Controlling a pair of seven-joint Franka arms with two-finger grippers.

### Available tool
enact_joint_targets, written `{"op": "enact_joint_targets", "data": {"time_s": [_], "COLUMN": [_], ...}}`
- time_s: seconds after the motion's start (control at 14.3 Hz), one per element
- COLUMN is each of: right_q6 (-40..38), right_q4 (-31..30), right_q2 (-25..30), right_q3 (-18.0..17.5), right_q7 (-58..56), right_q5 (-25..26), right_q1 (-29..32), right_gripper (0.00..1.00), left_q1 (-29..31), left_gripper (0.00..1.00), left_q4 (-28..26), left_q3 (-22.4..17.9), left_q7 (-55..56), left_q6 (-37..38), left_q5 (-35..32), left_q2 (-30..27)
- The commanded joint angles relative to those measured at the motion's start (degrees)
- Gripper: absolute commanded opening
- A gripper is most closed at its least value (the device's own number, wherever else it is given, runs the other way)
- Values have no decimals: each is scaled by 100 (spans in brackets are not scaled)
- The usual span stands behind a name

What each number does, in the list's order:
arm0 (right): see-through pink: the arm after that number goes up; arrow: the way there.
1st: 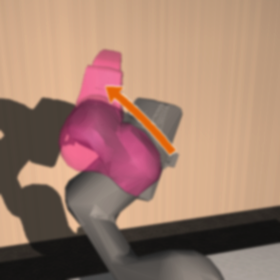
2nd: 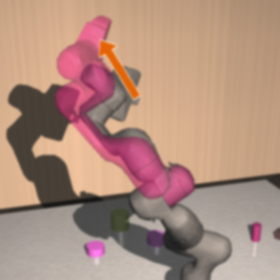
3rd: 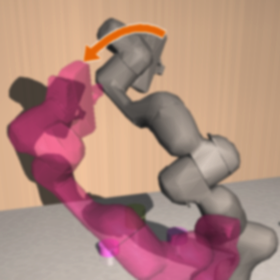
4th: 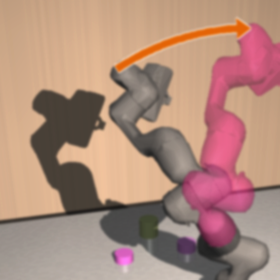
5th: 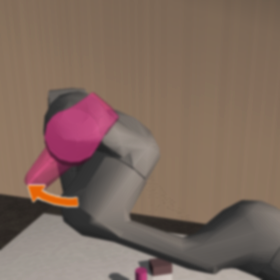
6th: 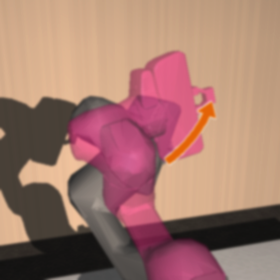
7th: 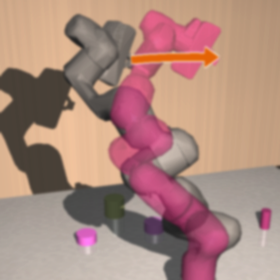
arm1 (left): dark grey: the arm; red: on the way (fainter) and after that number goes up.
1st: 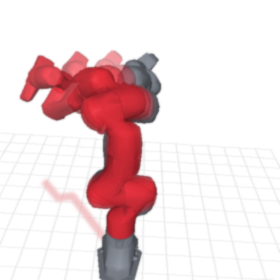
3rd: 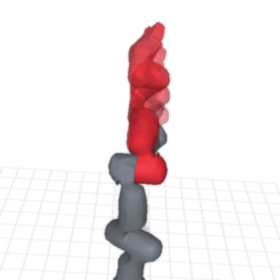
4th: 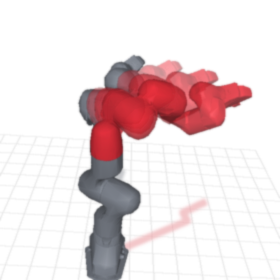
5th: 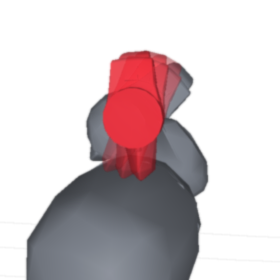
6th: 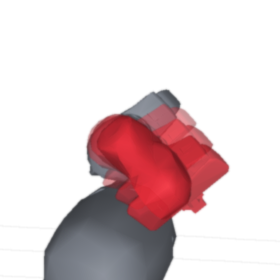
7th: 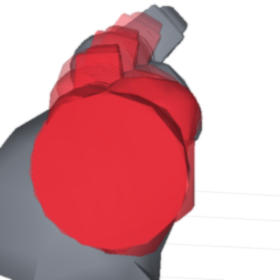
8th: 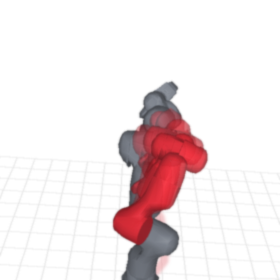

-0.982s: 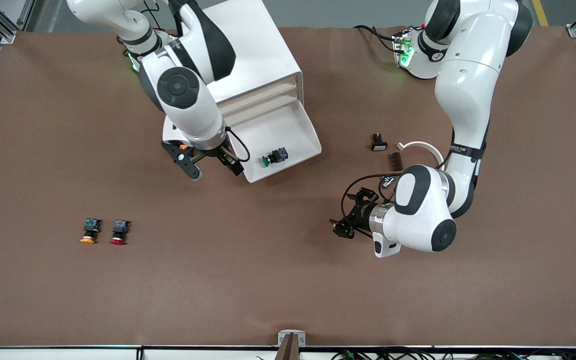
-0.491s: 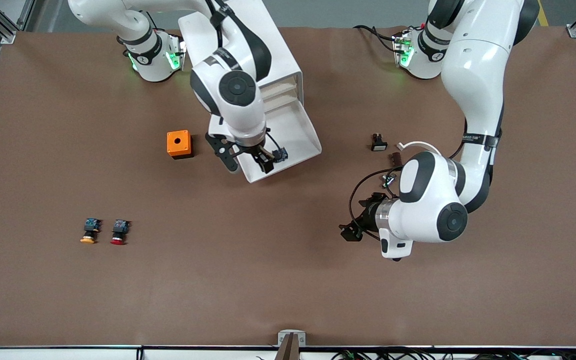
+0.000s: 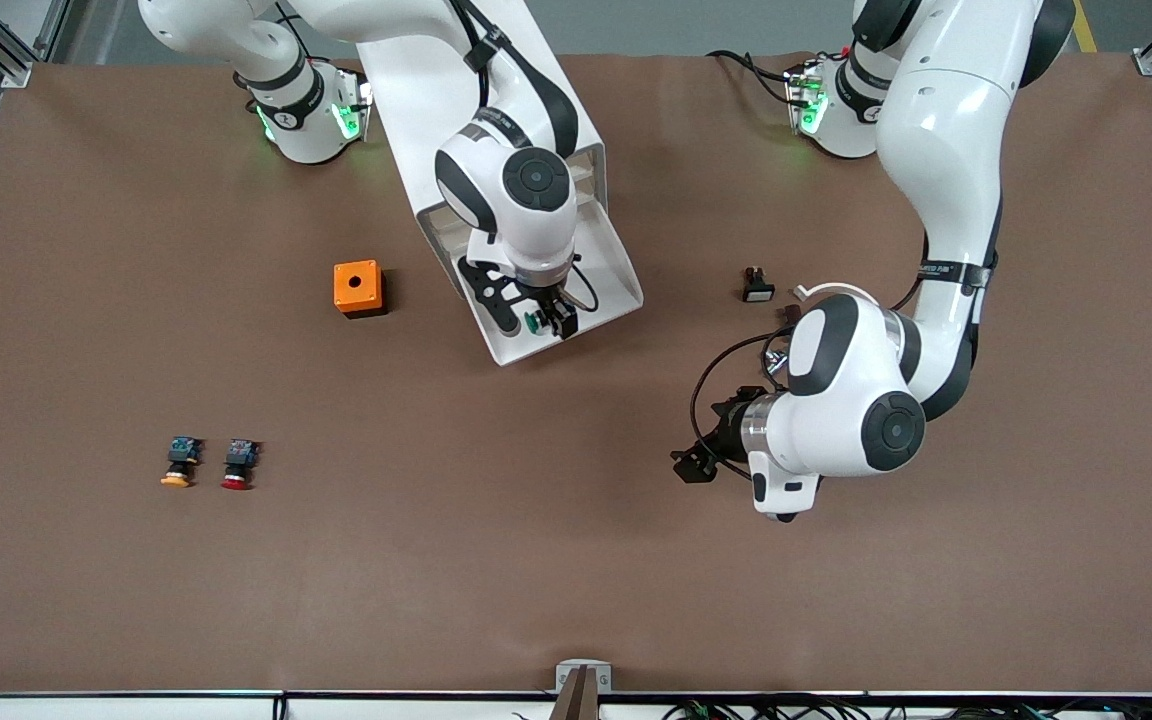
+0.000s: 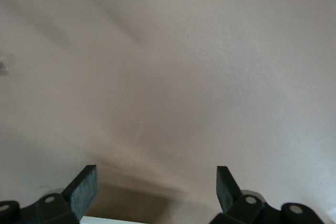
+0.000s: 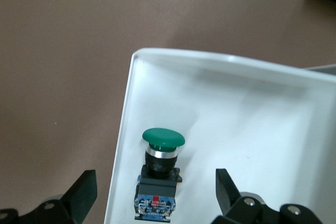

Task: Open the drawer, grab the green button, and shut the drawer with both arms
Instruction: 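Lower the right gripper and grasp the green push button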

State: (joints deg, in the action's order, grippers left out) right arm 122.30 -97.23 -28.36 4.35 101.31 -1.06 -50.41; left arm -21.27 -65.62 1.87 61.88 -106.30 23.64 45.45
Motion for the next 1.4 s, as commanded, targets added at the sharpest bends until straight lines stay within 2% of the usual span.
{"op": "enact_joint_targets", "data": {"time_s": [0.0,0.21,0.7,1.12,1.19,1.33], "right_q6": [215,241,259,347,338,338], "right_q4": [-147,-147,-129,-120,-120,-120], "right_q2": [-46,-90,-204,-248,-249,-249], "right_q3": [57,57,49,49,49,40], "right_q7": [240,354,398,530,530,565], "right_q5": [98,98,80,10,10,1], "right_q1": [-109,-127,-153,-224,-232,-233], "right_gripper": [100,99,83,75,72,53], "left_q1": [-62,-62,-132,-132,-141,-141], "left_gripper": [99,99,99,99,99,99], "left_q4": [-153,-161,-170,-170,-179,-179], "left_q3": [-91,-108,-99,-117,-117,-117], "left_q7": [-79,-79,-62,-71,-71,-71], "left_q6": [-67,-67,-67,-67,-67,-67], "left_q5": [-105,-140,-492,-501,-501,-501], "left_q2": [-186,-186,-151,-133,-133,-133]}}
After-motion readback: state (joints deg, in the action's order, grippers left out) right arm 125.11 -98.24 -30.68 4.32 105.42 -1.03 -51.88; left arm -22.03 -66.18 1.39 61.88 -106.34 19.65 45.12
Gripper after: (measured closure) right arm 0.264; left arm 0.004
